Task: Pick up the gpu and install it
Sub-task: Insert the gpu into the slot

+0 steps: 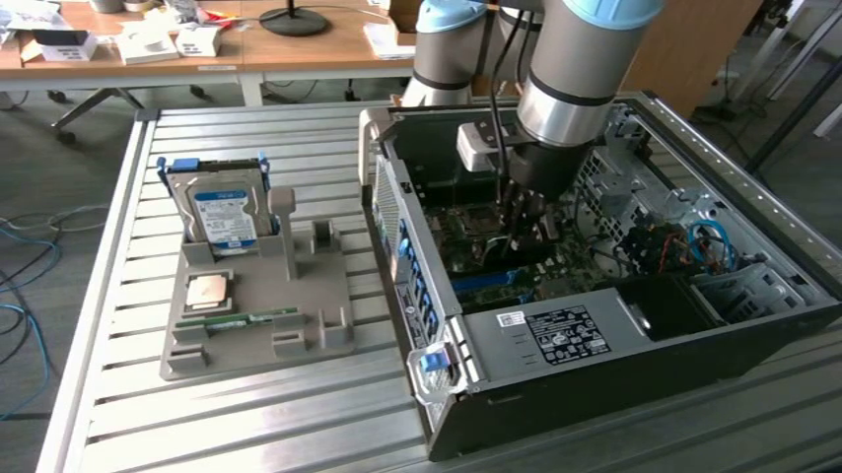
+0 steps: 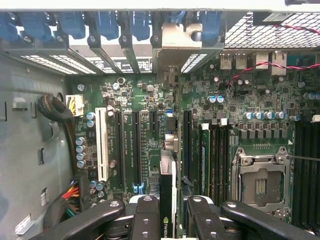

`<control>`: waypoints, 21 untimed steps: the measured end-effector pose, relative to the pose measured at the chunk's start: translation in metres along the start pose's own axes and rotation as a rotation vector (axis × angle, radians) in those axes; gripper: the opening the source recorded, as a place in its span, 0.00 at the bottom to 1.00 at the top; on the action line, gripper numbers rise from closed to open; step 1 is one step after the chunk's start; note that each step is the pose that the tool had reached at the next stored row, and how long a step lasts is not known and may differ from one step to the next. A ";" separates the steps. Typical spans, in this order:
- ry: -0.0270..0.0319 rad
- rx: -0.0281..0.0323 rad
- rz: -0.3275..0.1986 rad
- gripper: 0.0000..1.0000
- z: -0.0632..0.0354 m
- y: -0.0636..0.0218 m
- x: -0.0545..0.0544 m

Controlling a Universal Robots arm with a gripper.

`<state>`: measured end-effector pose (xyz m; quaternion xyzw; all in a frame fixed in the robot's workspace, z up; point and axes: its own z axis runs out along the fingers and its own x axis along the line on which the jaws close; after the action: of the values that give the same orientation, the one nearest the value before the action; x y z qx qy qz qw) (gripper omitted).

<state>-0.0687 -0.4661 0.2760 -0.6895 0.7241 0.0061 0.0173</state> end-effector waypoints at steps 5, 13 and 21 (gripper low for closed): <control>0.0002 -0.0001 0.000 0.26 0.0003 0.0023 -0.001; 0.0002 -0.0001 0.000 0.26 0.0004 0.0044 -0.001; 0.0003 -0.0001 0.000 0.26 0.0005 0.0055 -0.001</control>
<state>-0.0741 -0.4645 0.2755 -0.6895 0.7241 0.0060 0.0172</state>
